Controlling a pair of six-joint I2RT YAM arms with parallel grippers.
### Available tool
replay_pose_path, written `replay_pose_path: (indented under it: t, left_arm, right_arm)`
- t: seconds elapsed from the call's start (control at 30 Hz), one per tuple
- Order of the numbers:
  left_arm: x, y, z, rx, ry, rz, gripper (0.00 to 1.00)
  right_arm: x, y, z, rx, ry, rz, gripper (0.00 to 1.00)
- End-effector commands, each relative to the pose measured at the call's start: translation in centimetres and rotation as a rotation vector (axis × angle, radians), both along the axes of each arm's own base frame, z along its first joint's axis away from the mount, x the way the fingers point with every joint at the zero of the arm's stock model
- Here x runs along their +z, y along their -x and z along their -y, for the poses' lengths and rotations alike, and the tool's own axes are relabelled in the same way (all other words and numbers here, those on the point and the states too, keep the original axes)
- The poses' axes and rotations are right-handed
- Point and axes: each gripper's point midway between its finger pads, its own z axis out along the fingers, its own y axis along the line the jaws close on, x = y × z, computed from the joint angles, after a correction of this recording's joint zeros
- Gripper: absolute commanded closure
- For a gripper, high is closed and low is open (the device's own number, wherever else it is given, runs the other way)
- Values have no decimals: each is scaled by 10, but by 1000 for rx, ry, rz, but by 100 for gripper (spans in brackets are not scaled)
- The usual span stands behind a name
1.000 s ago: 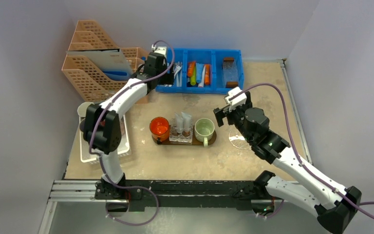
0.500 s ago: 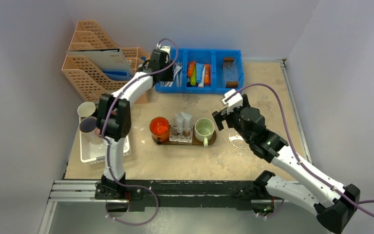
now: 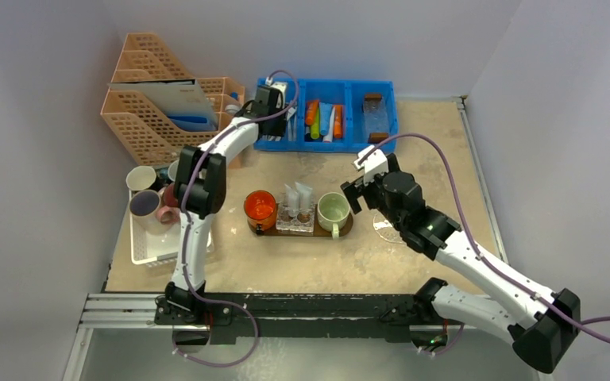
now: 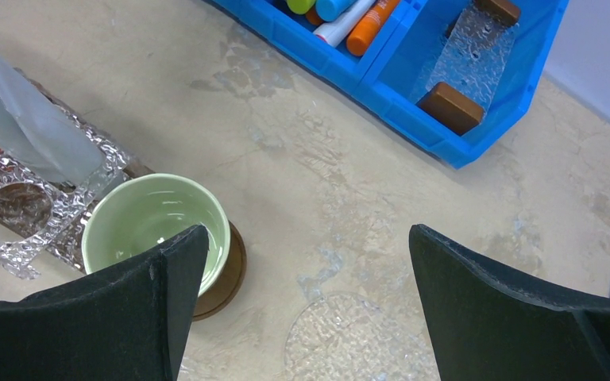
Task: Prepare toiletry sets of a toothbrush and toothpaste on the tray
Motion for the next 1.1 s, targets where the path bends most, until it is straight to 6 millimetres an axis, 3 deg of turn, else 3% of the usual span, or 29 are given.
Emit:
replay_pose_path:
  t: [0.0,0.17,0.37,0.7,0.87,1.07]
  left_arm:
    - [3,-19,-5,-16,-17,34,60]
    - [-12,-23,-7,-30,-34,19,63]
    - [-7,-22,-6,-61,-30,19,81]
    - [49,-15,1,-120,10,114,94]
    - [66,-11,1,-133,16,148,100]
    - [92,-4,2,-157,32,191,100]
  right_arm:
    - [19,-4,-6,5,-32,21,1]
    - [16,-5,-7,6,-19,12,1]
    - [15,-7,-8,3,-18,9,1]
    - [12,-8,-13,15,-31,-3,1]
    - [13,-9,-16,23,-35,-3,1]
    - [19,-11,-19,28,-49,4,1]
